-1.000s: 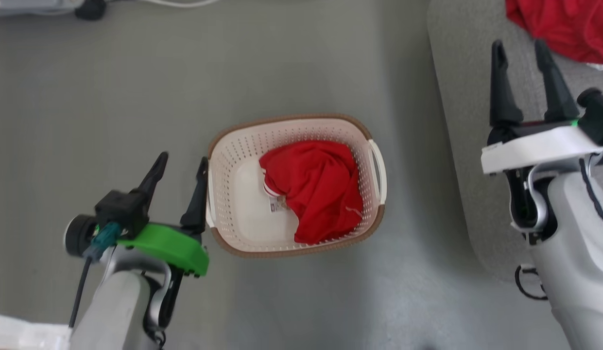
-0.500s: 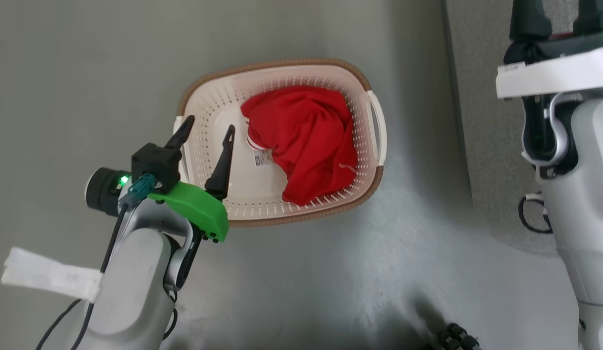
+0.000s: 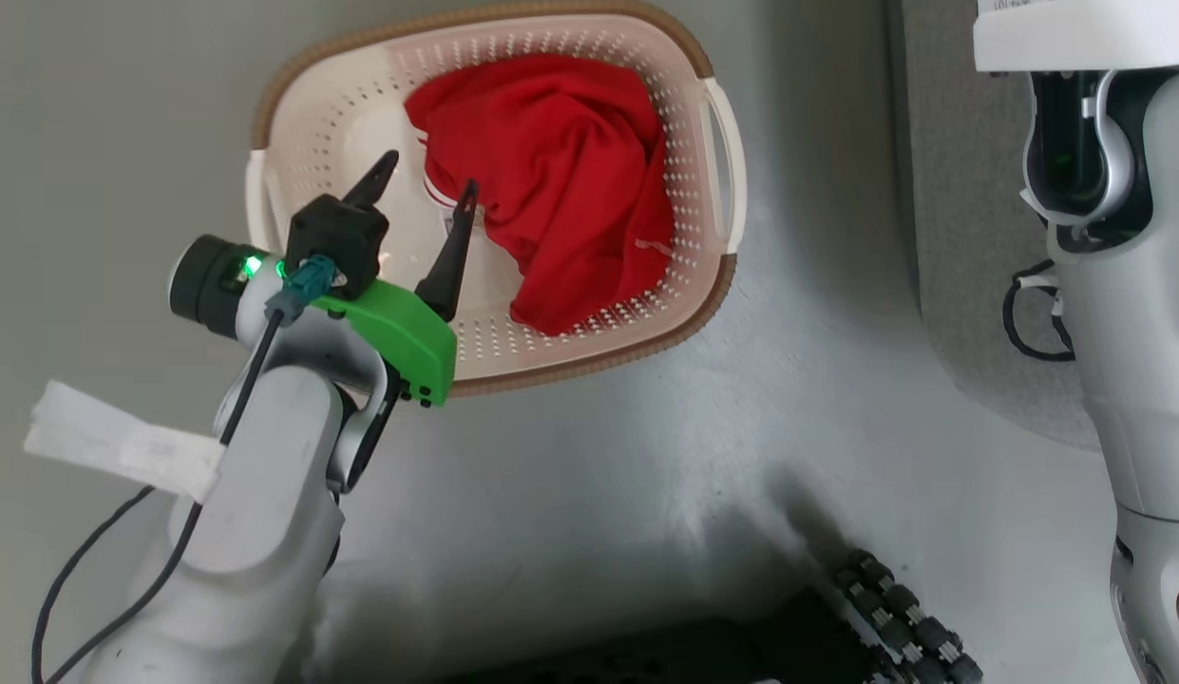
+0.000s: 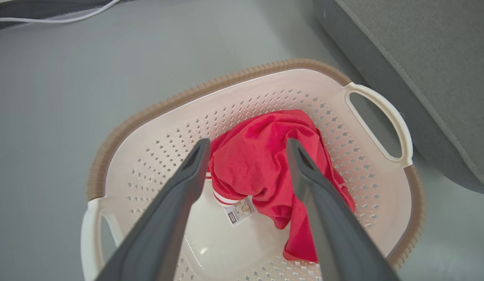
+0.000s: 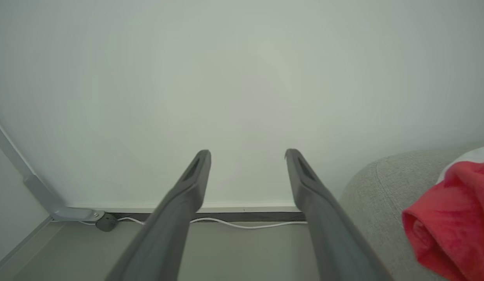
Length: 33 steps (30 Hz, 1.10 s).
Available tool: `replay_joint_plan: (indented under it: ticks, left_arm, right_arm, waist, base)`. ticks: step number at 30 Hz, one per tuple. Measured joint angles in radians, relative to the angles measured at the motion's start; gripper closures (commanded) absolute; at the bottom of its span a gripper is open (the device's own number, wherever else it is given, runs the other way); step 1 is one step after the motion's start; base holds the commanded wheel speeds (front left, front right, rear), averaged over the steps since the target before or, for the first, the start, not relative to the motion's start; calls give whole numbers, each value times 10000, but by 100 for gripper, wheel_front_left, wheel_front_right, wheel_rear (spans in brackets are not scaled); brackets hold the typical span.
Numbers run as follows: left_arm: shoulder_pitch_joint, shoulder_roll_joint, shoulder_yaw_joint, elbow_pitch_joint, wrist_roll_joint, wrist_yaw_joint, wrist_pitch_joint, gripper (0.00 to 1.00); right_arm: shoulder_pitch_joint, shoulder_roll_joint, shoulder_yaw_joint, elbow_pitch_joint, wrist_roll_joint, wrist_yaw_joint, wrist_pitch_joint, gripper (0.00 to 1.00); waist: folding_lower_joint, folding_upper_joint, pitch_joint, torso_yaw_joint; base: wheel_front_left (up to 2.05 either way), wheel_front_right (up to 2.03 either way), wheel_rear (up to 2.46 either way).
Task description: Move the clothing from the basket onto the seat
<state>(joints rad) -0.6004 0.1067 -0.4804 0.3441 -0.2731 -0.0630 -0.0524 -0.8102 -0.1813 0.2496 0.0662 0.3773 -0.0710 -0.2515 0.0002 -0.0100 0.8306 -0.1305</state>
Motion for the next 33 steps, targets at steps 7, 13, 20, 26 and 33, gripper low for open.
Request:
replay_joint_plan:
  ticks: [7,13,20,26,33]
  left_arm:
    - [-641,-46,-520,606,410,-261,2,0]
    - [-1035,-48,-723,1001,585,-339,52,0]
    - [-1469,0,-690,1639,623,-341,174,0]
    - [-1820,219,-368,2107,656,-328,261,0]
    - [-2089,359,-219,2591,669,-234,249,0]
  right_arm:
    - [-383,167,8,198,-33,6,-4,0]
    - [-637,341,54,280,-86,94,-6,0]
    - [-881,587,161,385,-88,176,-33,0]
    - [-1139,729,245,378,-88,211,-33,0]
    - [-1232,872,196,376,-88,268,-33,0]
  waist:
    - [0,0,810,-450]
    - [-1,0,1134,-726]
    - [-1,0,1440,-1040]
    - [-1,0,1686,-1272]
    - [-1,0,1933,-1542]
  base:
    - [0,0,0]
    - [0,0,0]
    - [0,0,0]
    - [0,0,0]
    - [0,0,0]
